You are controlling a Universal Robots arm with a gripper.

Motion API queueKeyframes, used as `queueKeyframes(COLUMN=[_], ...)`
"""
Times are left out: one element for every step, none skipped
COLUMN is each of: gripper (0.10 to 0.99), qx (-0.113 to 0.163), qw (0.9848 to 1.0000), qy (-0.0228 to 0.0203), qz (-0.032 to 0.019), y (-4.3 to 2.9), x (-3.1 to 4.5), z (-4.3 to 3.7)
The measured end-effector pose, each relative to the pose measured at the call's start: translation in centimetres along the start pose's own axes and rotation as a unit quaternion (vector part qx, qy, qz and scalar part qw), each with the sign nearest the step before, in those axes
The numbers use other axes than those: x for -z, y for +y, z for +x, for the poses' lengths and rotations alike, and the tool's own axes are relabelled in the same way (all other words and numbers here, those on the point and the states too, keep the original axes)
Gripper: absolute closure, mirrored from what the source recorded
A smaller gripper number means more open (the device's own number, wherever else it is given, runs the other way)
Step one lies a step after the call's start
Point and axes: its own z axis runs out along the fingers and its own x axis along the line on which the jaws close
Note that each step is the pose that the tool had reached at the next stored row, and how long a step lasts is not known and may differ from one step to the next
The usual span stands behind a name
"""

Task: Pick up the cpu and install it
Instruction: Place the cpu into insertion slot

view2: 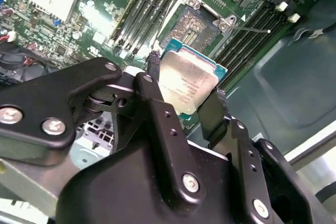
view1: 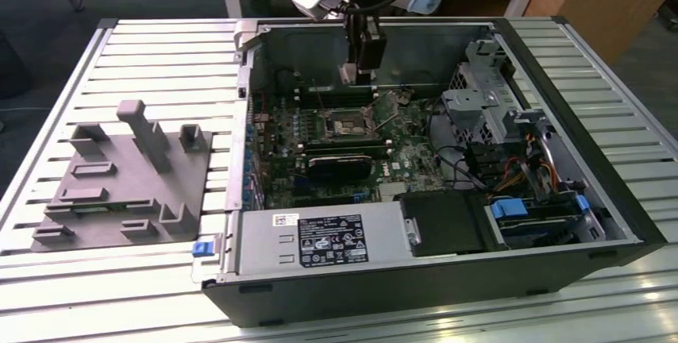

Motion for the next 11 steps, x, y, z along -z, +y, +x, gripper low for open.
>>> queueKeyframes(gripper=[0.549, 0.549, 0.549, 0.549, 0.549, 0.549, 0.549, 0.549, 0.549, 0.549, 0.549], qx=[0.0, 0.0, 0.0, 0.0, 0.0, 0.0, 0.0, 0.0, 0.0, -0.001, -0.004], qw=[1.0, 1.0, 1.0, 1.0, 1.0, 1.0, 1.0, 1.0, 1.0, 1.0, 1.0], qy=[-0.0001, -0.0002, -0.0003, -0.0003, -0.0004, -0.0007, -0.001, -0.0011, -0.0011, -0.0012, -0.0013], qz=[0.0, 0.0, 0.0, 0.0, 0.0, 0.0, -0.0001, -0.0003, -0.0006, -0.0014, -0.0017], y=[-0.01, -0.01, -0.02, -0.03, -0.04, -0.05, -0.06, -0.07, -0.08, -0.15, -0.2], x=[-0.18, -0.36, -0.56, -0.74, -0.92, -1.09, -1.25, -1.37, -1.48, -1.61, -1.74], z=[0.02, 0.05, 0.07, 0.09, 0.1, 0.11, 0.11, 0.12, 0.13, 0.14, 0.15])
